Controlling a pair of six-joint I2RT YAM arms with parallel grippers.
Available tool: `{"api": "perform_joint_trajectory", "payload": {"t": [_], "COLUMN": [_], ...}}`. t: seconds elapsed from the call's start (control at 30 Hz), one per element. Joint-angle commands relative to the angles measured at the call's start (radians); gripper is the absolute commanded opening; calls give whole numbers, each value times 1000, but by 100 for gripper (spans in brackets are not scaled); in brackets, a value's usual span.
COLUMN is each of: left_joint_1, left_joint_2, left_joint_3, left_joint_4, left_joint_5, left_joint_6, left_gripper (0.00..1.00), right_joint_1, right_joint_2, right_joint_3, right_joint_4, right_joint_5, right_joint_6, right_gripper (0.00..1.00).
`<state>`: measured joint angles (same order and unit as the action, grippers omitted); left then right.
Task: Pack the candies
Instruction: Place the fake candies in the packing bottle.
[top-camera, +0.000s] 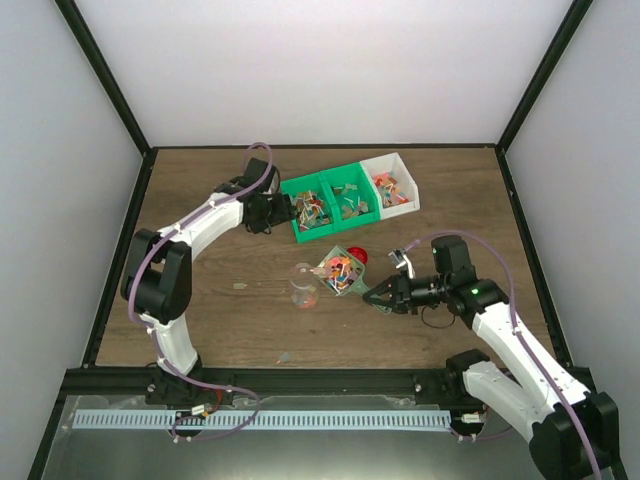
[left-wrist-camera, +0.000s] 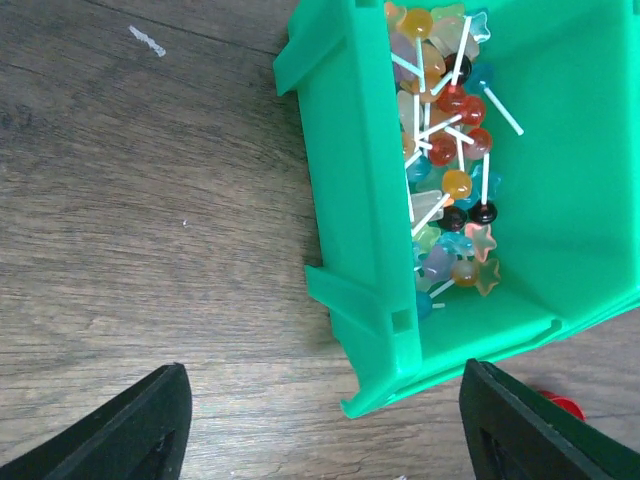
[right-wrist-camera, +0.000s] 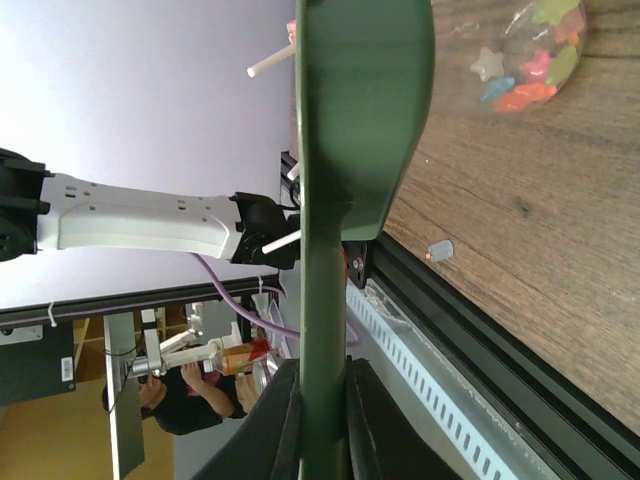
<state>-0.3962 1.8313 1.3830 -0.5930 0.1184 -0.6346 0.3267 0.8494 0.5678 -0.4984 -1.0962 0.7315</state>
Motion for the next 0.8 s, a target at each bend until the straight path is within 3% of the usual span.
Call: {"api": "perform_joint_trajectory", "payload": {"t": [0.0,0.77], "left_joint_1": [8,30], "left_joint_2": [-45,-63], "left_joint_3": [-3,-47], "left_joint_4": [46,53], "left_joint_5": [3,-31], "left_joint_6": [9,6], "left_gripper": [77,76], "right_joint_1": [37,102], "right_joint_2": [-16,89], "right_joint_3": [65,243], "right_joint_4": [-51,-276], "right_joint_5": [49,152], "right_joint_6": [-3,-167], "right_gripper": [1,1]}}
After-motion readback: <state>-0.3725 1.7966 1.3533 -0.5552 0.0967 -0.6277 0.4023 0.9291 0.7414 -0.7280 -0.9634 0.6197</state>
